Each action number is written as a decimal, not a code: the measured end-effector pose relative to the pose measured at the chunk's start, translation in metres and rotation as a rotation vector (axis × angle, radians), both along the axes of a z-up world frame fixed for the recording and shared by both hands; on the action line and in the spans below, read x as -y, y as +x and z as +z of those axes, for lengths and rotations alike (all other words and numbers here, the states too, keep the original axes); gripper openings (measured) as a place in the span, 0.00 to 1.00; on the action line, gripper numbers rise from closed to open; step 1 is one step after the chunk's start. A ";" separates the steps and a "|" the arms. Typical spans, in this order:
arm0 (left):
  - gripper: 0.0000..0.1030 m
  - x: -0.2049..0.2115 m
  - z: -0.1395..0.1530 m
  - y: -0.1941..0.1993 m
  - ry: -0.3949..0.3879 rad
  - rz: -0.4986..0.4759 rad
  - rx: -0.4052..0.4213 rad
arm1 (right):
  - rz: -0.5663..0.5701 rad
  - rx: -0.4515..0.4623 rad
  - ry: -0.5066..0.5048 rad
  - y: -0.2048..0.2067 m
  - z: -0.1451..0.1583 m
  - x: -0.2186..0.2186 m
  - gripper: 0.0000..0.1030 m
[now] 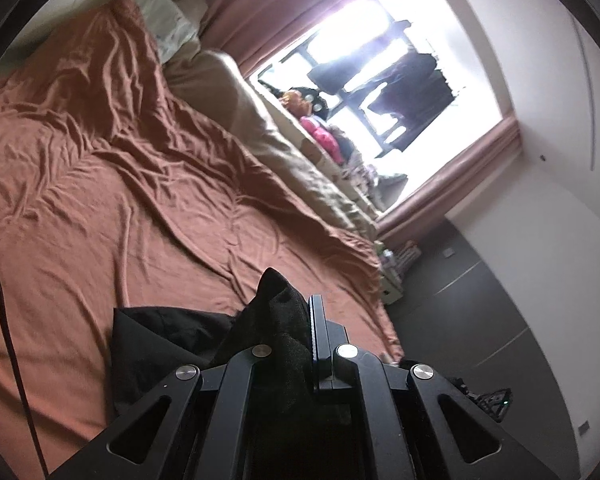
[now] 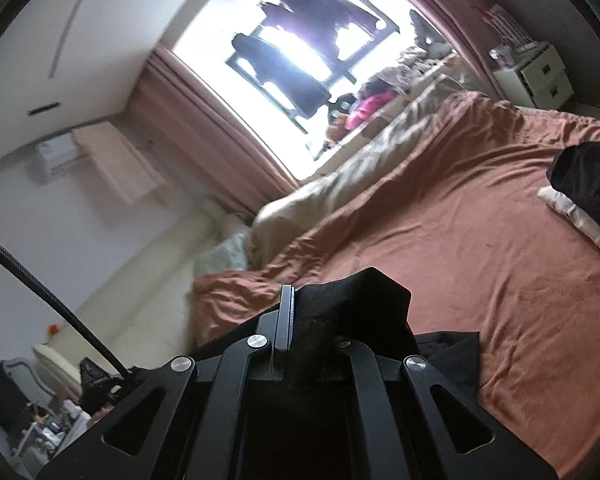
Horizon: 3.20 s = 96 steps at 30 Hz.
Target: Fold large clothes
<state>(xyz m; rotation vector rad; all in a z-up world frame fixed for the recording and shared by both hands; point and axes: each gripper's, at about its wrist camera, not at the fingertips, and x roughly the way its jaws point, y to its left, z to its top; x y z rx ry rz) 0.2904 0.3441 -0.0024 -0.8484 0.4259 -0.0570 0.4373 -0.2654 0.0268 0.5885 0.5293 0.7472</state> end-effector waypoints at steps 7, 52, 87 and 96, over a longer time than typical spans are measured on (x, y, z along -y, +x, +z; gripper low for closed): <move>0.04 -0.011 -0.048 0.057 0.011 0.012 -0.116 | -0.086 -0.088 -0.161 0.025 -0.008 -0.043 0.01; 0.03 -0.032 -0.172 0.171 0.324 -0.162 -0.550 | -0.031 -0.410 -0.664 0.103 -0.010 -0.131 0.35; 0.53 0.012 -0.154 0.013 0.349 -0.068 -0.581 | 0.059 -0.315 -0.765 -0.014 -0.021 -0.116 0.34; 0.53 0.029 -0.181 -0.041 0.326 -0.068 -0.615 | 0.001 -0.379 -0.786 -0.047 -0.052 -0.081 0.34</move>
